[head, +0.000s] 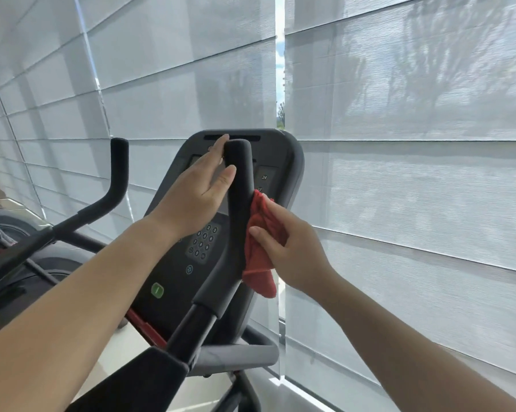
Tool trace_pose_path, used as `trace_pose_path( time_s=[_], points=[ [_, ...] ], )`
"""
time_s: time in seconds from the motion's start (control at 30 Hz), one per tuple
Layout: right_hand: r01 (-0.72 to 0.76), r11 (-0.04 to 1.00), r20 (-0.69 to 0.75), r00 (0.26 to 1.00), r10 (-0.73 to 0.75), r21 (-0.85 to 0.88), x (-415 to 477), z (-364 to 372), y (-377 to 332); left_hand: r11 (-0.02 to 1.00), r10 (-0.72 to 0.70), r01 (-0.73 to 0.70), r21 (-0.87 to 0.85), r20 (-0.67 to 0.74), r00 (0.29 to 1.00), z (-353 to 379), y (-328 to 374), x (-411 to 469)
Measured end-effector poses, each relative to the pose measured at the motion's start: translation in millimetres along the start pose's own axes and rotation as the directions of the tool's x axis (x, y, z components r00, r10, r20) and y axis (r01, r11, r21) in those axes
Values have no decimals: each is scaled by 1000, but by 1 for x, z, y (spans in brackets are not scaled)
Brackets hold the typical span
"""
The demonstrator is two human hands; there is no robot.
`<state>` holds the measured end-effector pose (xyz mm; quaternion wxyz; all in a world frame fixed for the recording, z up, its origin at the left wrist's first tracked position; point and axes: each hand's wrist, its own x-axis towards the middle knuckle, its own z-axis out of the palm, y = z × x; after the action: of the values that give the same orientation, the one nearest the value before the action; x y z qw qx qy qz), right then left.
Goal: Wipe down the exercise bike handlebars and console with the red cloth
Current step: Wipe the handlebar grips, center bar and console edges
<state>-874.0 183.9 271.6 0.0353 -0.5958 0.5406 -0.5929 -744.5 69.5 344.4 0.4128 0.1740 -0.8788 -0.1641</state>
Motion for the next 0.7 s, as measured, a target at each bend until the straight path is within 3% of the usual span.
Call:
trace_pose_path(
  time_s=[0.17,0.3,0.53,0.6,0.7],
  points=[
    [-116,993,29,993,116,-13,-28,-2,1,995,11,-8,-100,32,999,-1,-2,-2],
    [-184,974,-104,975,198,132,-32,8,-16,988,35,-17,-151,117,993,-6,-10,-10],
    [-291,955,-159,947,280,-52,-71,36,-43,985,81,-34,-171,275,958,-19,-58,-42],
    [-271,955,-239,942,236,-124,-73,37,-58,988,86,-40,-151,310,947,-19,-73,-50],
    [-181,937,-385,921,55,-299,-66,47,-82,979,91,-19,-201,355,930,-15,-90,-65]
  ],
)
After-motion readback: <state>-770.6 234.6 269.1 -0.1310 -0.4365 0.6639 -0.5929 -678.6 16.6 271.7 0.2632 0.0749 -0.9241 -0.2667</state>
